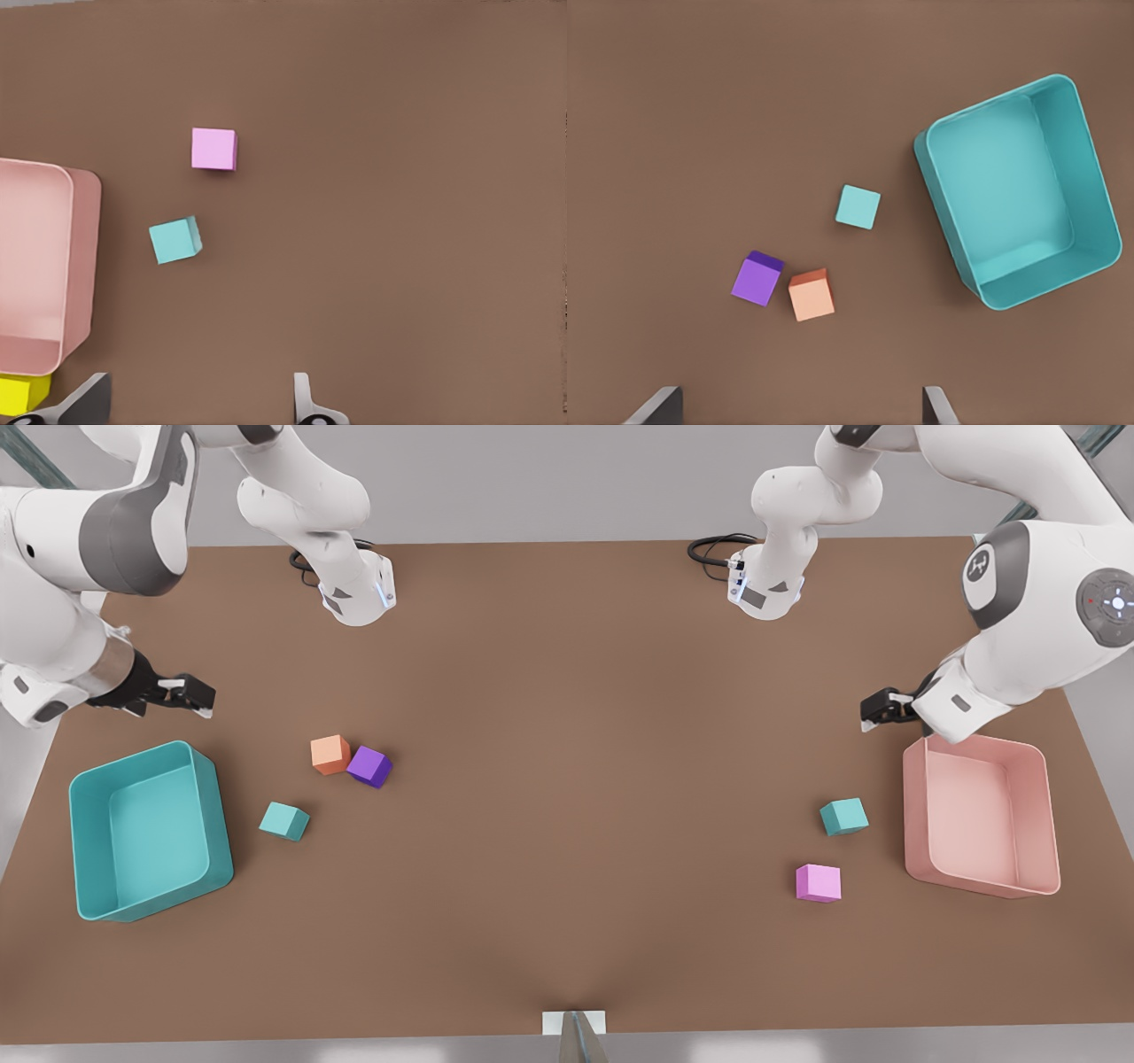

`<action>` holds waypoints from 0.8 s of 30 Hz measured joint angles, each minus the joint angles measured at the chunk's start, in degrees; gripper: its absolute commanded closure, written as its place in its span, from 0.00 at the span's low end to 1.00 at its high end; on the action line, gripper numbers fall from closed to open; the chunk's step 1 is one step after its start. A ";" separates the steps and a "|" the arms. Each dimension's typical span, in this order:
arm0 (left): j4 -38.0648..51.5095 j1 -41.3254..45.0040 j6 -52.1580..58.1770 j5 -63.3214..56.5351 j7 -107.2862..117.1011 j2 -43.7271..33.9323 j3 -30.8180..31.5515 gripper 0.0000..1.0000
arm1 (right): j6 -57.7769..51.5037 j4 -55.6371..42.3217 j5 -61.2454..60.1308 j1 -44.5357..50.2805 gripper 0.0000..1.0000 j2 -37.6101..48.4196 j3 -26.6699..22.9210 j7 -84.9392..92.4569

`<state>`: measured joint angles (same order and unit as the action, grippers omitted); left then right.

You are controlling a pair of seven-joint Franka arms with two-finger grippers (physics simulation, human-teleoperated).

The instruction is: Stack the two blue cubes on top of each other

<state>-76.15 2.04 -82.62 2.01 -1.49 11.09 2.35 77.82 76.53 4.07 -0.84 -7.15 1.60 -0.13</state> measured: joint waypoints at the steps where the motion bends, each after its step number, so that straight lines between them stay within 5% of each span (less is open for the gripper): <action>1: 0.01 -0.03 -0.29 0.07 0.17 0.04 0.08 0.00 | 0.87 1.94 -0.12 0.04 0.00 0.80 0.39 0.02; 12: 0.10 -1.91 -1.51 -0.09 1.45 -0.26 1.24 0.00 | 16.75 24.58 -0.50 0.63 0.00 2.49 0.50 -1.57; 24: 0.02 -1.89 -1.92 0.10 1.99 0.27 1.76 0.00 | 28.19 31.65 -3.21 -0.48 0.00 -3.54 -4.87 -11.13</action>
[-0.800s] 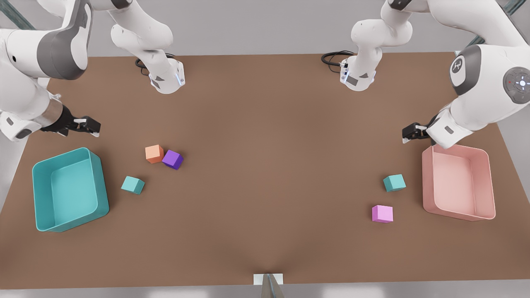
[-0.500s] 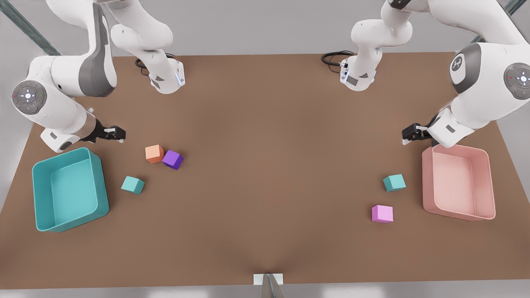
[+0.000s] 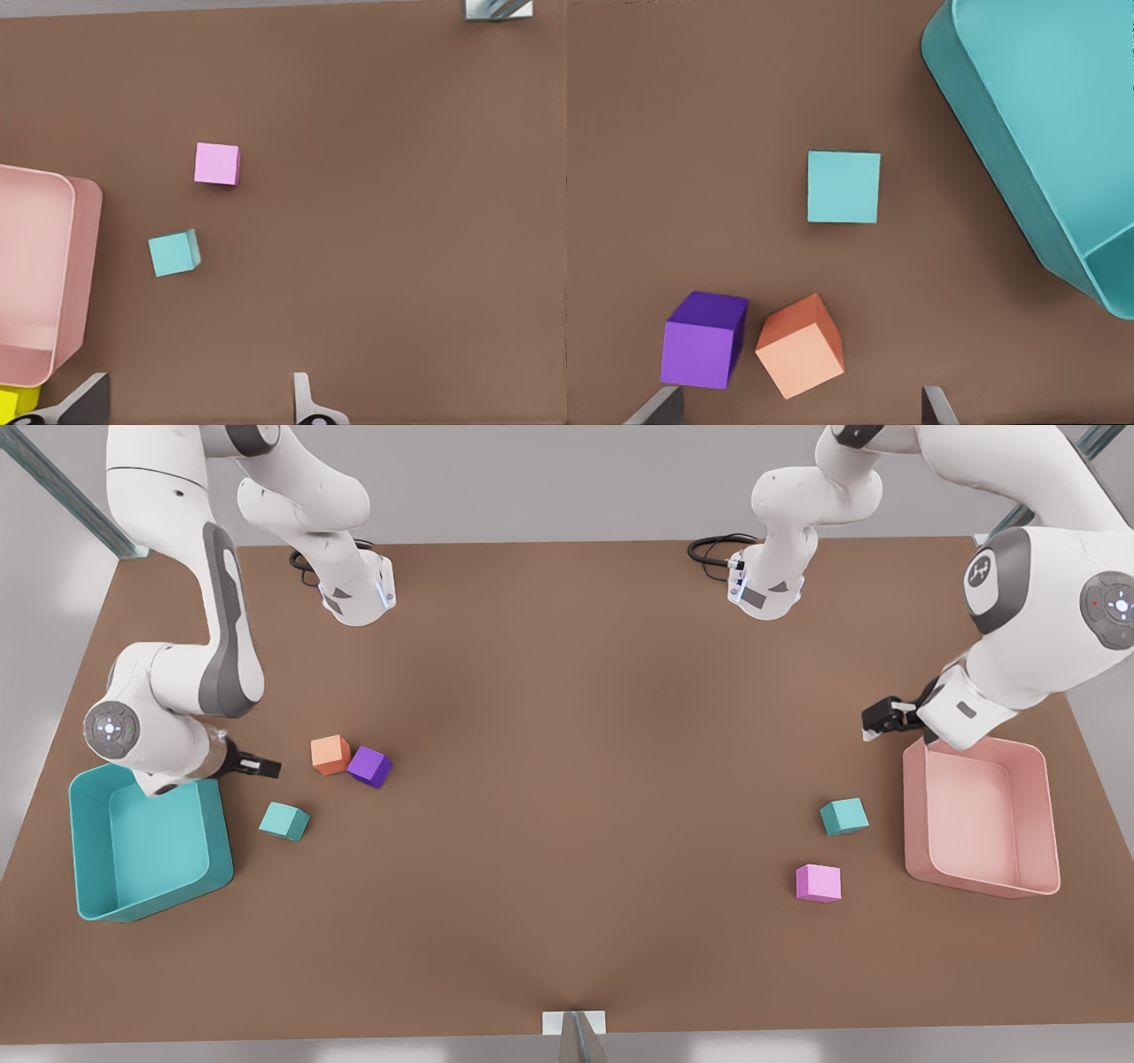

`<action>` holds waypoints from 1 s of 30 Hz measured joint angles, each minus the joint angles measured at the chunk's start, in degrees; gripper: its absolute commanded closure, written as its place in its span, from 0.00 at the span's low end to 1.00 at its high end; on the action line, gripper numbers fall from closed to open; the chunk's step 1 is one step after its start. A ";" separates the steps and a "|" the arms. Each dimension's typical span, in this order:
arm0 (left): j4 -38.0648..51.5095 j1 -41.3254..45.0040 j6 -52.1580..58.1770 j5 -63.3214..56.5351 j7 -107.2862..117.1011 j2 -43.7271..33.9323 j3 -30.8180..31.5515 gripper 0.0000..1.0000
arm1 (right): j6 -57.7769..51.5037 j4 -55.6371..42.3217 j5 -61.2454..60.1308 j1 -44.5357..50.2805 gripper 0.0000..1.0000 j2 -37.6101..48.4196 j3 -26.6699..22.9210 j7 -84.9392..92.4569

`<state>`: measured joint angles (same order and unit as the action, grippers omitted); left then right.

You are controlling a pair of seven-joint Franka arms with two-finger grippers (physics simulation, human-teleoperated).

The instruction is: Stack the two blue cubes on top of each other

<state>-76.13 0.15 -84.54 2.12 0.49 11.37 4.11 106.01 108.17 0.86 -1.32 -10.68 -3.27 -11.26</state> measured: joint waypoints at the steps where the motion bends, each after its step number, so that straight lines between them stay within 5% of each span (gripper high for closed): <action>1: 0.04 -0.25 0.06 0.03 0.07 -0.12 -0.16 0.00 | 0.37 0.13 -0.50 0.07 0.00 -0.44 -1.42 -1.13; 6: 0.05 -0.83 0.16 -0.11 0.36 0.03 -0.42 0.00 | 0.91 -0.81 -1.87 -0.58 0.00 -1.18 -7.23 -5.79; 30: -0.01 -1.90 -1.91 -0.40 0.48 -0.14 1.19 0.00 | 18.23 1.97 -3.77 0.77 0.00 -14.40 -3.86 -16.26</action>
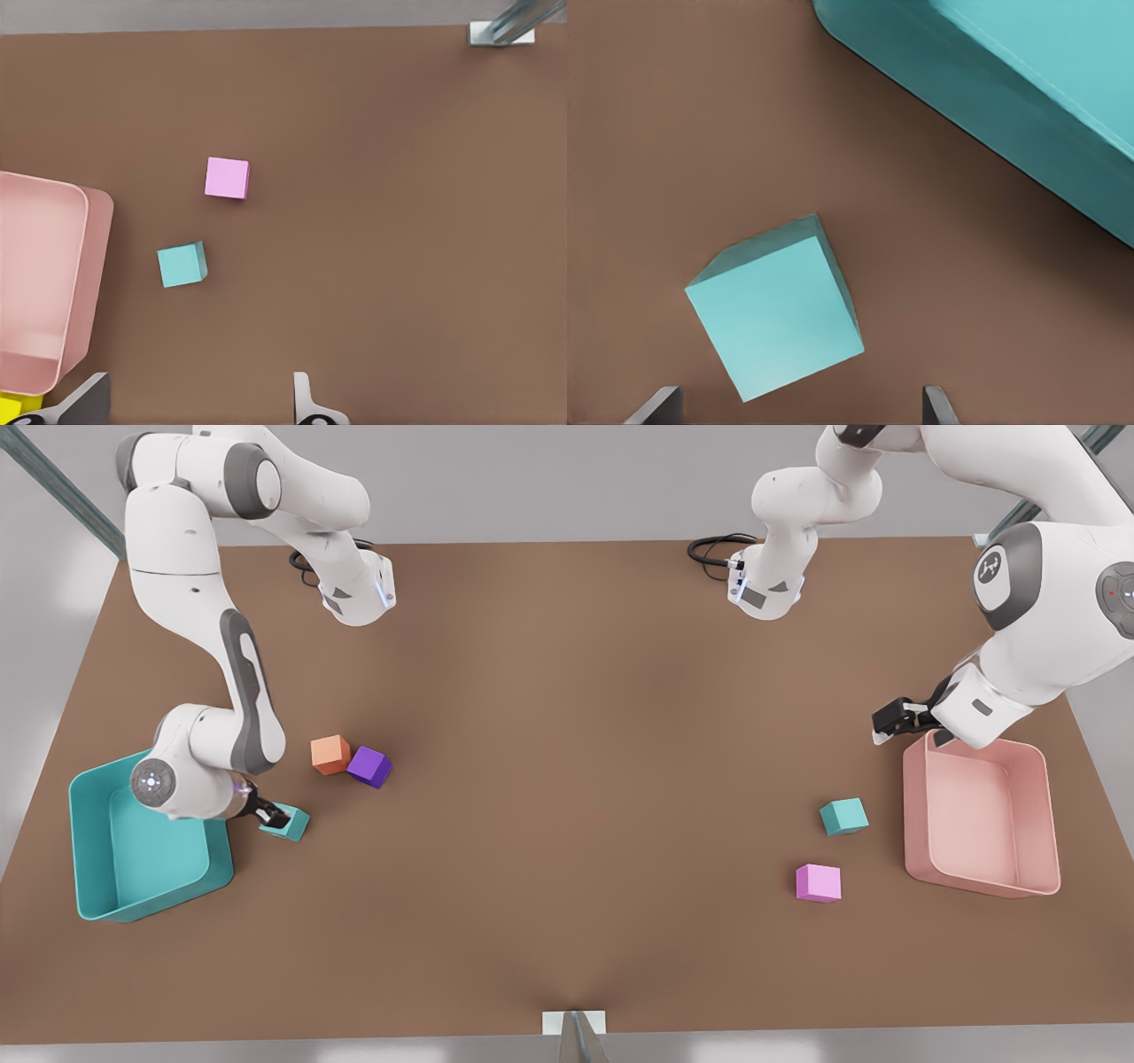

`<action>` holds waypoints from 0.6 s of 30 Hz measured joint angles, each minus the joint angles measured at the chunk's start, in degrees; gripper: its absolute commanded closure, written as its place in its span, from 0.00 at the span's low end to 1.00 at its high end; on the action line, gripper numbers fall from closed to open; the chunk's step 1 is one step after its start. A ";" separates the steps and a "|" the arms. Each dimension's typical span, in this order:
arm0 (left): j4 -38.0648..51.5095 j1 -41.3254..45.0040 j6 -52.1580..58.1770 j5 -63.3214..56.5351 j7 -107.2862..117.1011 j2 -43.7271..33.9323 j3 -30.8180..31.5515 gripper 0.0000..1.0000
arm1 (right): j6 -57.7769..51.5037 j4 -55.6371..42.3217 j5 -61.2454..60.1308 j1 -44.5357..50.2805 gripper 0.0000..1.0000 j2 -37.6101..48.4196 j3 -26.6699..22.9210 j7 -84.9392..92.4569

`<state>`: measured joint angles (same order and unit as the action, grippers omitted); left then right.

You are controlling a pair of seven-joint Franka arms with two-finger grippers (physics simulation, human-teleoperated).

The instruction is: Stack the two blue cubes on top of each other

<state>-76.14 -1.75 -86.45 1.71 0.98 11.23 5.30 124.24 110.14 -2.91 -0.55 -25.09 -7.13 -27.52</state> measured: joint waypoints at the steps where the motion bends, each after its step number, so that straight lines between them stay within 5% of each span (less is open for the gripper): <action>1: 0.00 -0.01 -0.01 0.00 0.00 0.00 0.02 0.00 | 0.29 0.04 -0.05 0.00 0.00 0.09 0.04 0.32; 18: 0.00 -0.17 -0.01 -0.01 -0.02 0.00 -0.05 0.00 | 3.79 0.29 0.75 -1.41 0.00 -3.08 1.65 13.35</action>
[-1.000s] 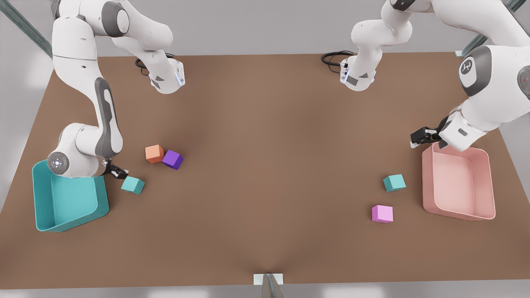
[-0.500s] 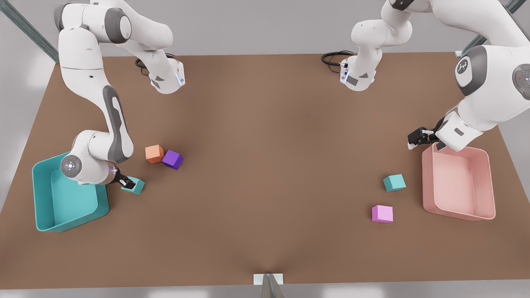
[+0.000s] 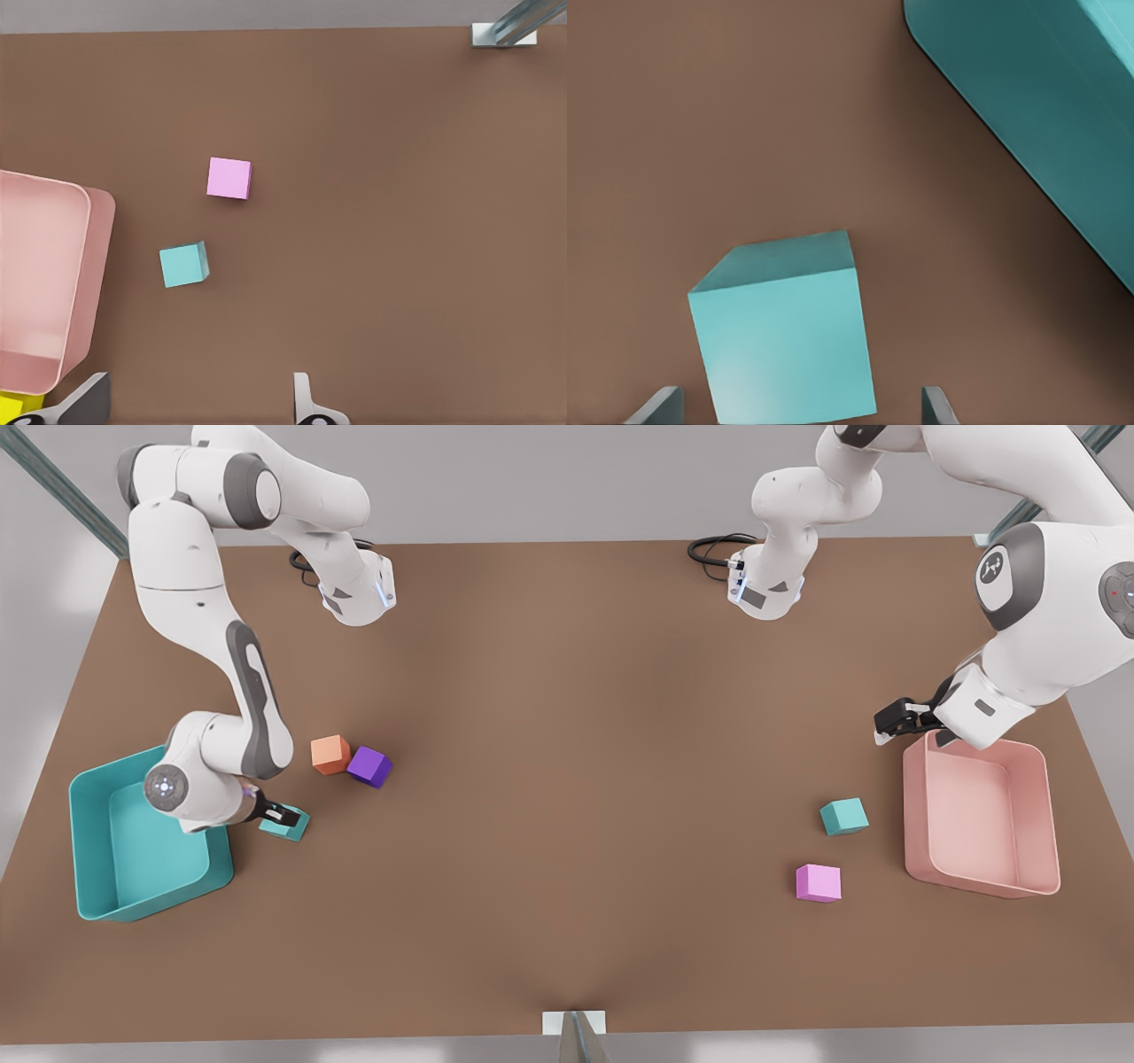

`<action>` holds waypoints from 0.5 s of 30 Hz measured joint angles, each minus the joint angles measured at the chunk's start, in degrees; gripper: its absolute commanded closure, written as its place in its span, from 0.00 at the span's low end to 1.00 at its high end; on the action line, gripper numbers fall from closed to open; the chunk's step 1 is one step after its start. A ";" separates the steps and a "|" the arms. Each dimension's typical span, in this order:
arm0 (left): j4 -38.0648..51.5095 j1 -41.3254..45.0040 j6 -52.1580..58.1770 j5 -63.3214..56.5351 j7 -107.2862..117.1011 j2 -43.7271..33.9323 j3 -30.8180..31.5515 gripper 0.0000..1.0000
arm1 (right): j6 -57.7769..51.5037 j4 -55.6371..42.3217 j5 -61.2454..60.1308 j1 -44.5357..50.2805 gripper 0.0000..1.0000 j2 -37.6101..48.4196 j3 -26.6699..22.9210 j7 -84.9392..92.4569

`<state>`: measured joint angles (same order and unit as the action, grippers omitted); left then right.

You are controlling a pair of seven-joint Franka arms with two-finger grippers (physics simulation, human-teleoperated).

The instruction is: Stack the two blue cubes on top of each other

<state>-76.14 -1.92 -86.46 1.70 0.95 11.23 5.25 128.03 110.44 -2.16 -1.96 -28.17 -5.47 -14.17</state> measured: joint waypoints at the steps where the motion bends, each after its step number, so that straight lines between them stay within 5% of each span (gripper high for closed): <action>1: 0.00 0.00 -0.01 0.00 0.00 0.00 0.00 0.00 | 0.32 -0.01 0.01 0.05 0.00 -0.42 0.01 0.64; 15: -0.08 0.02 0.00 0.00 -0.05 0.00 0.00 0.00 | 6.25 3.68 0.01 -0.02 0.00 -3.11 0.03 6.49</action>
<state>-76.23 -1.90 -86.46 1.70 0.91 11.23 5.25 134.27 114.11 -2.15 -1.98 -31.28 -5.44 -7.68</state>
